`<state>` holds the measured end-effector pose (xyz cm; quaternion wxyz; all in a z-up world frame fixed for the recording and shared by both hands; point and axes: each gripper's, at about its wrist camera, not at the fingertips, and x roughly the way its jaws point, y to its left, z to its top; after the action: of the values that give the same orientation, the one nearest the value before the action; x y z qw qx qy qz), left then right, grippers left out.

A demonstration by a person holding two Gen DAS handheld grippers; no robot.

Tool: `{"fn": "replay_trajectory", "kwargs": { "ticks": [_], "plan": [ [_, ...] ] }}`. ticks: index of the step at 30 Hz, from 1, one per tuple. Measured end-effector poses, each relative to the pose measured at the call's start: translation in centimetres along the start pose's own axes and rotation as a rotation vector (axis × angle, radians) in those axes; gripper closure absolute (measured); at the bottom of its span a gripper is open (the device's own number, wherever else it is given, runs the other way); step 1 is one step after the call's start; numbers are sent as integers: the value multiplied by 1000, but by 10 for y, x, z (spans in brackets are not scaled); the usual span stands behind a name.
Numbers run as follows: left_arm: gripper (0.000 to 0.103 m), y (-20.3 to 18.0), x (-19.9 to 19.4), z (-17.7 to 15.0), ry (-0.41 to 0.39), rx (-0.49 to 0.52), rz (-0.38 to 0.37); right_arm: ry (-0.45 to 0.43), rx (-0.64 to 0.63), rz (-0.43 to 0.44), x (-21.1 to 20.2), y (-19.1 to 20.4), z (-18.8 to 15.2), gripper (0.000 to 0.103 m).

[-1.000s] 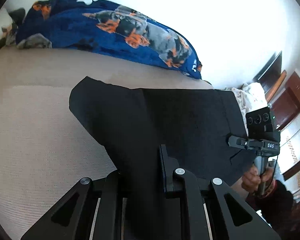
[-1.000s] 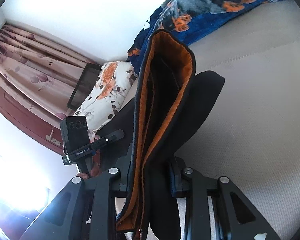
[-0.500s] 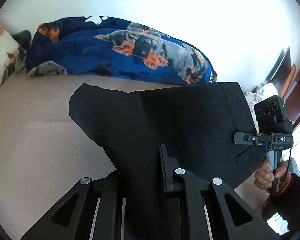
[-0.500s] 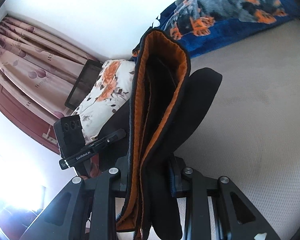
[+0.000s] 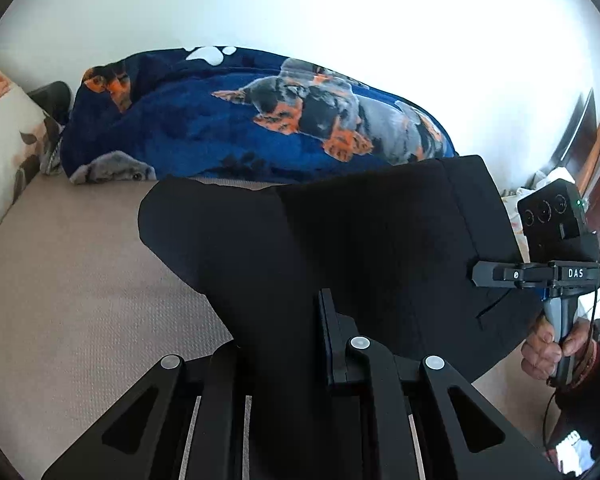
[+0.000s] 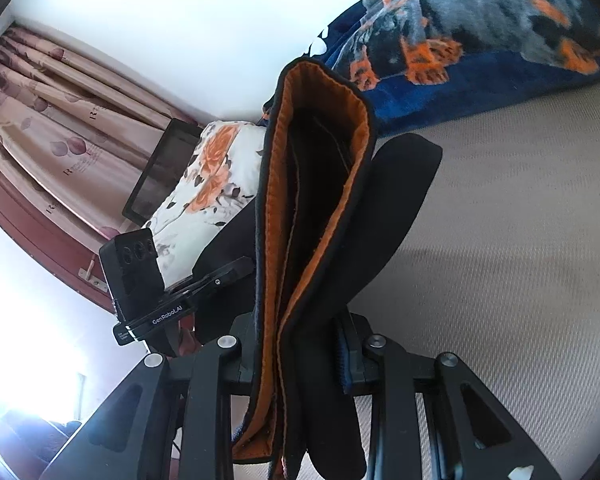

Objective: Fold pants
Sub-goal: 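Lower the folded black trousers onto the bed with both grippers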

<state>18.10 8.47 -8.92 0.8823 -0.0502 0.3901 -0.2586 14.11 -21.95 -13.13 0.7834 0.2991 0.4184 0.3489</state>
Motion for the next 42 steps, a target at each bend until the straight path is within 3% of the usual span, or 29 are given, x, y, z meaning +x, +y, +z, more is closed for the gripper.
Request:
{"fn": "replay_trajectory", "kwargs": {
  "ticks": [24,42],
  "plan": [
    [88,52,29,44,-43,-22,87,-16,-24,10,32,-6,41,77],
    [87,89,56,30,1,-90,114,-13,33,-61,44,-38,38,78]
  ]
}}
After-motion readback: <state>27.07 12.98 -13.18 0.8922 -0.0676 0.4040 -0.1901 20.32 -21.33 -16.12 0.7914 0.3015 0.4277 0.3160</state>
